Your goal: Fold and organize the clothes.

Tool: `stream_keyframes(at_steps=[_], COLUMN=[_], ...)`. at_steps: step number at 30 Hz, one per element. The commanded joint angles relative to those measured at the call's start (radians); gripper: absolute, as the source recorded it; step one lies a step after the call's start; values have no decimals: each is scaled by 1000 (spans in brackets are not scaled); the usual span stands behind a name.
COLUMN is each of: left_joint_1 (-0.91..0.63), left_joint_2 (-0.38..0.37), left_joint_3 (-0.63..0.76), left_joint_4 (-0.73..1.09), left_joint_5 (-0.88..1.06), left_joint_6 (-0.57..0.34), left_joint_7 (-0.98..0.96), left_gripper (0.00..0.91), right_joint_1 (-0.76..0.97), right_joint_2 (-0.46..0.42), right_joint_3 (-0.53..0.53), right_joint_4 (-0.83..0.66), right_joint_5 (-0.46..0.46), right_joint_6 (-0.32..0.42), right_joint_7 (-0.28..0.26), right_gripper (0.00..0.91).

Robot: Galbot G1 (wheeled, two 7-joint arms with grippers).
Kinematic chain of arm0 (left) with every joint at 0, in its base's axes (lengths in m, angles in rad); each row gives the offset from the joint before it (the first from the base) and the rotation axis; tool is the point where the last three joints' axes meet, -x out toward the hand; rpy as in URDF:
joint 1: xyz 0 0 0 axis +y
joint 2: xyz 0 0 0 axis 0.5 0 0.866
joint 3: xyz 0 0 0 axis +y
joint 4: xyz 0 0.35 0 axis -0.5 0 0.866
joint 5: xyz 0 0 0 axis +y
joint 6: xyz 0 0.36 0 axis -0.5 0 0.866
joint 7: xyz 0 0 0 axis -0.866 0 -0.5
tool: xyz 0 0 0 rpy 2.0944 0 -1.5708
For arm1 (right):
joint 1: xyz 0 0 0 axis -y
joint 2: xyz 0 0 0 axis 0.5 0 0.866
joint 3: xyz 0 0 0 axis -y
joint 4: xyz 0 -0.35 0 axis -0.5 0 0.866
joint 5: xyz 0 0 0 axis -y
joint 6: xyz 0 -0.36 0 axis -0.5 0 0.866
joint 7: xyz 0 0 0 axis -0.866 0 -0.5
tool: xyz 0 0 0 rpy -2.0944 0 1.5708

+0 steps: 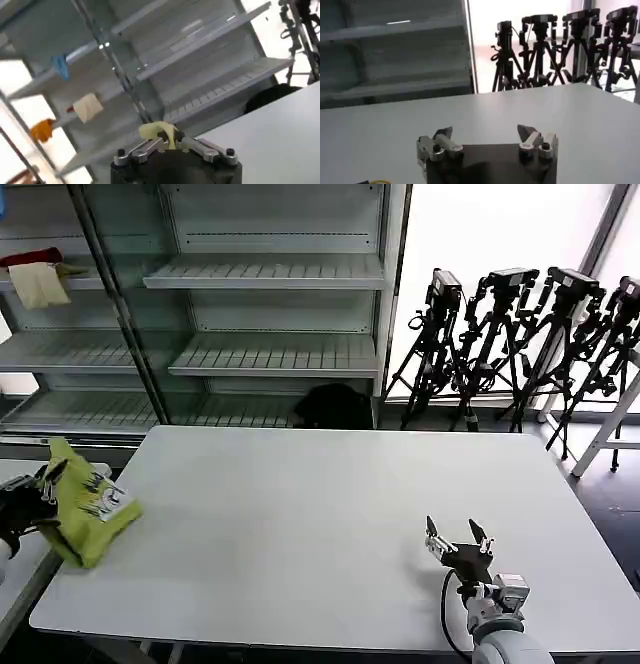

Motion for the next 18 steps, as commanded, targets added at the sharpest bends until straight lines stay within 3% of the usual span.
stream_keyframes(at_steps=[1,4,7,12,18], left_joint_1=[129,148,143,88,37], left_joint_2=[-118,-292,-376,-409,-386], left_joint_3=[320,521,636,731,781], left_joint_4=[-193,-103,-5,-3,-74], left_joint_5=[524,742,847,786,479], left_joint_6=[-95,-188,-243,-222,-101], left_joint_7=[3,-31,-68,-113,-162], left_gripper=[0,0,0,0,10], right_joint_1=[-18,-31,-42,-43,-29], right_joint_2=[-5,-13,-23,-27,-15], right_joint_3=[15,23,36,46,22], right_joint_4=[-27,-45,-51,-44,-11], right_joint_5=[13,16,27,32,10], right_joint_6=[32,49,56,55,35], right_joint_7=[0,2,2,1,-8], right_gripper=[907,907,907,907,907])
